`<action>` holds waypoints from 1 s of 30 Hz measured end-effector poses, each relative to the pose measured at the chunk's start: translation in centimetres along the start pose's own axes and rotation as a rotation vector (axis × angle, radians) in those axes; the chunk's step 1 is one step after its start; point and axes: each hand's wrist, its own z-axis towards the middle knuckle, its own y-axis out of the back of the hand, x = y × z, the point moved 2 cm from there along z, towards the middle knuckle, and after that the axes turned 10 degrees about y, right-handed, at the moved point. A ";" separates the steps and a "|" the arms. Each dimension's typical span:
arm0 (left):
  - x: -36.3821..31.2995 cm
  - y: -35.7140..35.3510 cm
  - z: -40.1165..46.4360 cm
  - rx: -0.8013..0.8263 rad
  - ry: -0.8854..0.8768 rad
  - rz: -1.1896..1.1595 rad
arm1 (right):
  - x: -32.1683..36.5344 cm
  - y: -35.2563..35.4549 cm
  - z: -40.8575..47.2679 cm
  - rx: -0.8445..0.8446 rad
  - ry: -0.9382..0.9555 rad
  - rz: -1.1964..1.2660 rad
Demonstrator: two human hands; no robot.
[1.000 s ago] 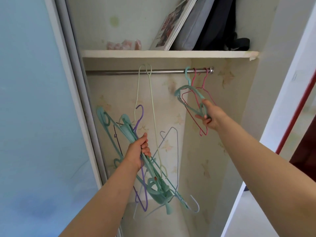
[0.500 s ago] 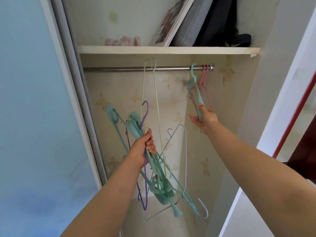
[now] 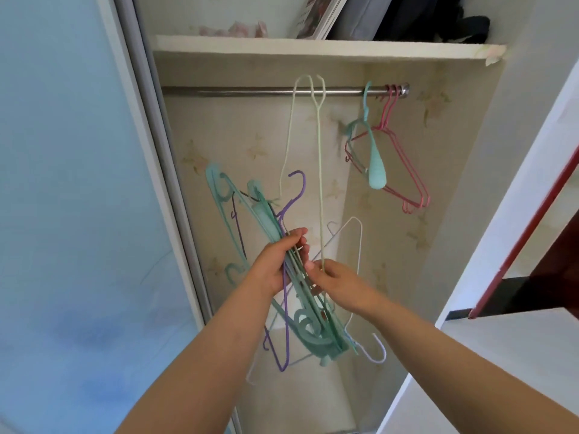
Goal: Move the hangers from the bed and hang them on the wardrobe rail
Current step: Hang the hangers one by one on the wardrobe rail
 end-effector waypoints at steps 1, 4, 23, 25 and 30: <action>0.3 -0.1 -0.2 0.023 0.015 -0.021 | -0.6 -0.3 -0.5 0.026 -0.018 -0.043; 1.2 -0.4 -0.8 0.068 0.052 0.000 | -1.9 -0.6 -1.2 -0.009 -0.122 0.068; 4.8 3.6 -1.7 -0.082 0.087 0.187 | -1.4 4.2 -4.9 -0.228 -0.136 0.528; 4.7 4.2 -1.8 -0.111 0.060 0.241 | -1.3 4.9 -5.0 -0.275 -0.103 0.409; 4.6 4.7 -1.9 -0.122 0.035 0.259 | -1.3 5.4 -5.0 -0.385 -0.101 0.178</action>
